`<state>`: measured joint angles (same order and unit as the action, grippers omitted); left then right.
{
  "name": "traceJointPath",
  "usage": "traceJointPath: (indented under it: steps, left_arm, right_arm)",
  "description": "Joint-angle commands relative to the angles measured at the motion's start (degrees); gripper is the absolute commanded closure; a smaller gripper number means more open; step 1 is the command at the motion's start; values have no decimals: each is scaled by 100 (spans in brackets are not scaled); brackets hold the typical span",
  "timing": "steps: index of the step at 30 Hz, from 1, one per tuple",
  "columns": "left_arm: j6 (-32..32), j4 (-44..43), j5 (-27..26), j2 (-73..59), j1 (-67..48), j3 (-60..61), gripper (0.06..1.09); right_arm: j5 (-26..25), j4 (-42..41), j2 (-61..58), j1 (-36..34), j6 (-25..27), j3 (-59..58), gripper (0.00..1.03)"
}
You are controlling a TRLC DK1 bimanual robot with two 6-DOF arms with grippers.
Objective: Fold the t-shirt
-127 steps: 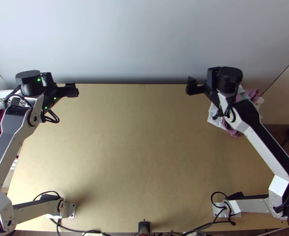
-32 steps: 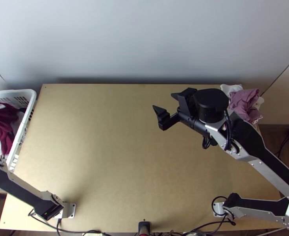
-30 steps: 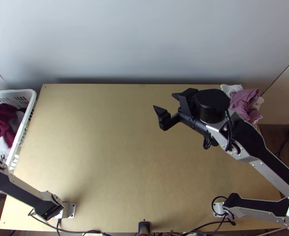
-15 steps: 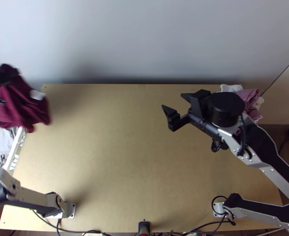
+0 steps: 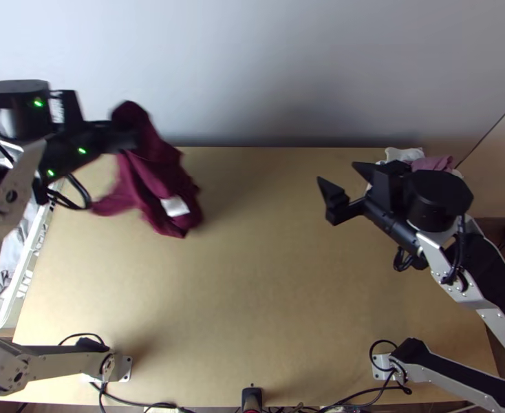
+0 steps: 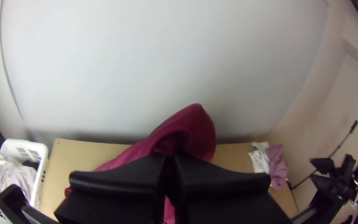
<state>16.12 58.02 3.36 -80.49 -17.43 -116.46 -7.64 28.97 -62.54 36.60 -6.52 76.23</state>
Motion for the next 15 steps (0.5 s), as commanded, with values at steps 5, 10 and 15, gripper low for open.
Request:
traceJointPath:
  steps: [5,10,15]
  left_arm:
    - [823,227,-1452,104,-1614,-544,105]
    - [998,-423,-1847,60,-2089,-685,105]
    - [1842,-1495,-2252,-143,-2353,-966,105]
  right_arm:
    - [-1,-269,621,-663,-209,-864,4]
    - [-1,-278,823,-900,-262,-1092,4]
    - [-10,-375,1139,-1137,-341,-1488,4]
